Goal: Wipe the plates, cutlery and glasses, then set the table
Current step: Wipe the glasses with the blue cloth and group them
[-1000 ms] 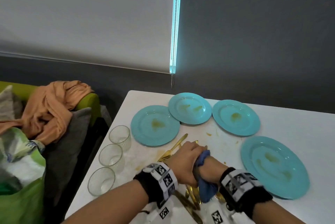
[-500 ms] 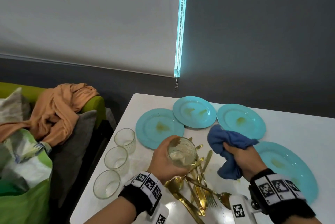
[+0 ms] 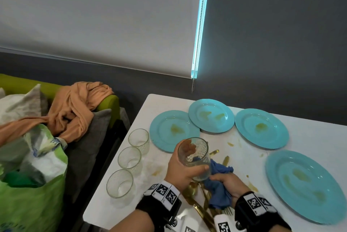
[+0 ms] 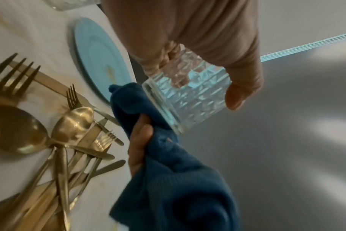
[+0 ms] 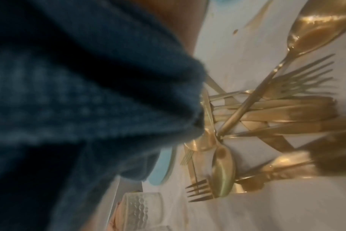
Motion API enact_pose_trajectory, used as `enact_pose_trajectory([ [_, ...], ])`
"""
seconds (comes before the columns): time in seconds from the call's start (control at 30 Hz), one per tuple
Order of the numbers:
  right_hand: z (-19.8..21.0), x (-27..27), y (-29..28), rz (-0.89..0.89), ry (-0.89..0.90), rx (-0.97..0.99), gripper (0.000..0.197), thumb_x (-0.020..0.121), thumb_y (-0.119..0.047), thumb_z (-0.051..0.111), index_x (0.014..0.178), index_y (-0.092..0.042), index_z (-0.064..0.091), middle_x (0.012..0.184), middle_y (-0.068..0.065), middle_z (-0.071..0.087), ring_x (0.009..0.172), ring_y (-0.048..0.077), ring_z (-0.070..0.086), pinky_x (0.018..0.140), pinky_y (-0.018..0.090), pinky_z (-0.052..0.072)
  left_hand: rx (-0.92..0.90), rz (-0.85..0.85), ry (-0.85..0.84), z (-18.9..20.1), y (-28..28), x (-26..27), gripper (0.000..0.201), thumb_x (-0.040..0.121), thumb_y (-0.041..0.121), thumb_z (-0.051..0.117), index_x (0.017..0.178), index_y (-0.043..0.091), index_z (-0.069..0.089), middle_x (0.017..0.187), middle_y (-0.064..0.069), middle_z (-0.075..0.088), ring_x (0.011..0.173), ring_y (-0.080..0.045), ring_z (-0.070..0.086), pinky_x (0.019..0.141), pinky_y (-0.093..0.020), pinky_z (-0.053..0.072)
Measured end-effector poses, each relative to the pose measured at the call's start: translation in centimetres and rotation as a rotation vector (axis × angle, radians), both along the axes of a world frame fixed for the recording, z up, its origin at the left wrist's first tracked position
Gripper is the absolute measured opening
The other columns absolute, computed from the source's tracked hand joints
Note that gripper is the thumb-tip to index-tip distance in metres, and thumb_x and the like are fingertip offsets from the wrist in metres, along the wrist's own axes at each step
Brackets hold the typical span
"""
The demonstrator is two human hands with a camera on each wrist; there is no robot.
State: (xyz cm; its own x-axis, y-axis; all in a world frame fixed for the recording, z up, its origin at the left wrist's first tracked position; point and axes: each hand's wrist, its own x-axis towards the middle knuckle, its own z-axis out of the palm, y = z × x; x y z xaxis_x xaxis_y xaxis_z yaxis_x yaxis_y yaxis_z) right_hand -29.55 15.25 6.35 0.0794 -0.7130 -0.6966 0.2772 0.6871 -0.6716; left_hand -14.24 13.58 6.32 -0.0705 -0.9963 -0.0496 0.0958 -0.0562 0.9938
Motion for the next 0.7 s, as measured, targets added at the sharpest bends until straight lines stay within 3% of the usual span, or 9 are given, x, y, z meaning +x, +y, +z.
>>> enact_pose_trajectory([
  [0.13, -0.1, 0.3, -0.1, 0.122, 0.148, -0.048, 0.009, 0.075, 0.016, 0.054, 0.077, 0.011, 0.061, 0.078, 0.023, 0.063, 0.058, 0.028, 0.062, 0.053, 0.030, 0.052, 0.017, 0.119, -0.014, -0.8, -1.4, 1.0, 0.080, 0.037, 0.030, 0.086, 0.109, 0.034, 0.052, 0.115, 0.009, 0.061, 0.110, -0.005, 0.058, 0.096, -0.025, 0.047],
  [0.2, 0.4, -0.1, -0.5, 0.100, 0.196, -0.061, 0.014, 0.081, 0.017, 0.052, 0.074, 0.008, 0.061, 0.075, 0.020, 0.062, 0.056, 0.026, 0.060, 0.048, 0.028, 0.051, 0.056, 0.209, -0.037, -1.7, -2.3, 1.7, 0.081, 0.043, 0.021, 0.091, 0.113, 0.029, 0.051, 0.119, 0.004, 0.059, 0.114, -0.011, 0.056, 0.099, -0.027, 0.044],
  [0.23, 0.7, -0.5, -0.7, 0.069, 0.206, -0.067, 0.016, 0.083, 0.015, 0.050, 0.077, 0.005, 0.061, 0.074, 0.018, 0.062, 0.058, 0.026, 0.060, 0.046, 0.027, 0.051, 0.085, 0.259, -0.050, -2.2, -2.7, 2.2, 0.080, 0.049, 0.012, 0.091, 0.116, 0.025, 0.049, 0.121, 0.001, 0.058, 0.115, -0.013, 0.054, 0.100, -0.026, 0.043],
  [0.3, 0.9, -1.7, -1.2, 0.039, 0.238, -0.093, 0.012, 0.084, 0.011, 0.054, 0.091, 0.005, 0.062, 0.081, 0.017, 0.063, 0.071, 0.028, 0.060, 0.057, 0.030, 0.050, 0.135, 0.352, -0.124, -2.9, -3.2, 3.0, 0.082, 0.054, 0.005, 0.089, 0.124, 0.018, 0.047, 0.122, 0.001, 0.055, 0.116, -0.012, 0.051, 0.098, -0.023, 0.039],
  [0.37, 0.6, -2.9, -1.5, 0.076, 0.339, -0.116, 0.026, 0.078, 0.007, 0.064, 0.104, 0.005, 0.061, 0.095, 0.019, 0.066, 0.085, 0.031, 0.062, 0.071, 0.034, 0.050, 0.148, 0.429, -0.250, -3.5, -3.6, 3.8, 0.082, 0.054, 0.009, 0.089, 0.125, 0.016, 0.049, 0.117, 0.004, 0.055, 0.111, -0.011, 0.051, 0.094, -0.020, 0.037],
  [0.47, 0.6, -4.1, -1.2, 0.145, 0.450, -0.073, 0.052, 0.054, -0.002, 0.078, 0.103, 0.006, 0.062, 0.100, 0.021, 0.067, 0.087, 0.031, 0.064, 0.061, 0.028, 0.053, 0.161, 0.534, -0.396, -4.4, -4.0, 4.5, 0.079, 0.052, 0.012, 0.089, 0.123, 0.011, 0.054, 0.110, -0.004, 0.057, 0.107, -0.020, 0.052, 0.087, -0.019, 0.036],
  [0.53, 0.3, -4.8, -1.0, 0.191, 0.509, -0.051, 0.059, 0.046, -0.006, 0.073, 0.103, 0.007, 0.062, 0.100, 0.020, 0.068, 0.086, 0.029, 0.064, 0.061, 0.029, 0.054, 0.209, 0.566, -0.404, -4.8, -4.3, 4.3, 0.080, 0.052, 0.011, 0.088, 0.125, 0.013, 0.053, 0.111, -0.007, 0.055, 0.112, -0.027, 0.049, 0.088, -0.023, 0.039],
  [0.63, -0.5, -5.8, -0.6, 0.285, 0.637, -0.048, 0.068, 0.045, -0.014, 0.078, 0.109, 0.001, 0.059, 0.106, 0.018, 0.064, 0.094, 0.030, 0.063, 0.081, 0.038, 0.055, 0.249, 0.587, -0.397, -5.2, -4.5, 3.6, 0.081, 0.054, 0.010, 0.087, 0.127, 0.013, 0.052, 0.114, -0.010, 0.056, 0.118, -0.030, 0.046, 0.095, -0.031, 0.041],
  [0.7, -0.1, -6.1, -0.5, 0.340, 0.680, -0.051, 0.081, 0.040, -0.024, 0.077, 0.114, -0.002, 0.056, 0.110, 0.019, 0.063, 0.092, 0.027, 0.063, 0.080, 0.040, 0.056, 0.266, 0.613, -0.383, -5.6, -4.6, 3.2, 0.085, 0.054, 0.009, 0.087, 0.130, 0.012, 0.050, 0.122, -0.016, 0.055, 0.120, -0.032, 0.046, 0.098, -0.033, 0.041],
])
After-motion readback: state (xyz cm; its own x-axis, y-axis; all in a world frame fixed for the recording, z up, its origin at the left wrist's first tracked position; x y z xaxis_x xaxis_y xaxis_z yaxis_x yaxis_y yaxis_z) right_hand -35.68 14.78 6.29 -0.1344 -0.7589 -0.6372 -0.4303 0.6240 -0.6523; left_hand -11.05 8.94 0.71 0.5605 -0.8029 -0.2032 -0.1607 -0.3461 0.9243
